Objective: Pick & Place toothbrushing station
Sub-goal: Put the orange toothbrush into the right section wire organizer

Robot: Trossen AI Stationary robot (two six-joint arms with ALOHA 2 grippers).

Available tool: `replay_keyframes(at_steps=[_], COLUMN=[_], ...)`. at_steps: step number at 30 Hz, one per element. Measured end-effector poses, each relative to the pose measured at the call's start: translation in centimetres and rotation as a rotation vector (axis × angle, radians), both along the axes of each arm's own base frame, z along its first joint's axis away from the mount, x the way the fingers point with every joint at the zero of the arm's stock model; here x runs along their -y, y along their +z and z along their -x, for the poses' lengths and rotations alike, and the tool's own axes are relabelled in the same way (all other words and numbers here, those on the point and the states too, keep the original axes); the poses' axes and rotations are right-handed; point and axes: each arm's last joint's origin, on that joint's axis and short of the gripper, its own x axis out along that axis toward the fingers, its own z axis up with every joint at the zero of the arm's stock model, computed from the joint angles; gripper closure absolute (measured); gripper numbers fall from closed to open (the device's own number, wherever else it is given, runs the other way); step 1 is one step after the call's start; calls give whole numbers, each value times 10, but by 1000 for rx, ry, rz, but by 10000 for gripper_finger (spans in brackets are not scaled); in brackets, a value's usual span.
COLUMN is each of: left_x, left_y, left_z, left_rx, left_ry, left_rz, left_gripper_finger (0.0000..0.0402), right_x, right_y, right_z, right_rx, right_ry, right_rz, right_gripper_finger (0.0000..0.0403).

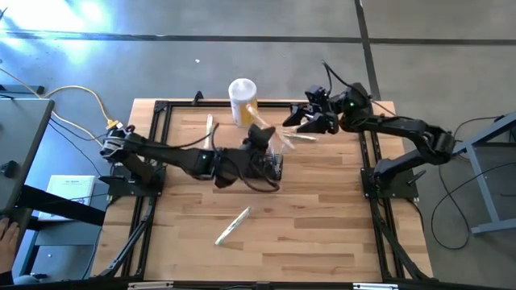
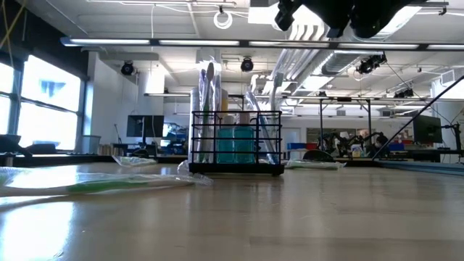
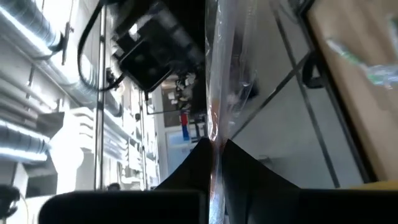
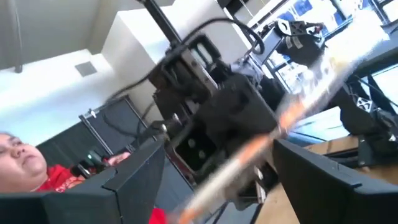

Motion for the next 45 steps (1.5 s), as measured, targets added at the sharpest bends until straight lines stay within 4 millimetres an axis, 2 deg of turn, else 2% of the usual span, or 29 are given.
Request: replay_keyframes(at_steps=[5, 10, 13, 18, 23, 29, 39, 45], left_x=[-7, -13, -21, -39, -51, -51, -61, -66], left_y=[21, 39, 48, 42, 40, 38, 34, 27], left_z=[2, 2, 2, -3, -6, -6, -6, -12], left_rx=[-42, -83, -115, -185, -189, -209, -204, -215], left_ry=[-16, -120, -177, -280, -400, -445, -448, -514], left_rz=[-43, -119, -166, -198, -198, -188, -117, -101], left_gripper_finger=[390, 389, 389, 389, 389, 389, 389, 389], right_x=[8, 17, 24, 27, 28, 28, 22, 22], right_y=[4, 6, 13, 26, 23, 12, 10, 9], right_z=[8, 13, 16, 17, 14, 7, 1, 1], right_rx=[14, 40, 56, 103, 99, 32, 41, 50], right_ry=[-27, -114, -150, -196, -223, -239, -239, -235], right_rz=[25, -4, -13, -14, 34, 59, 100, 124], right_gripper_finger=[112, 112, 112, 112, 112, 112, 112, 112])
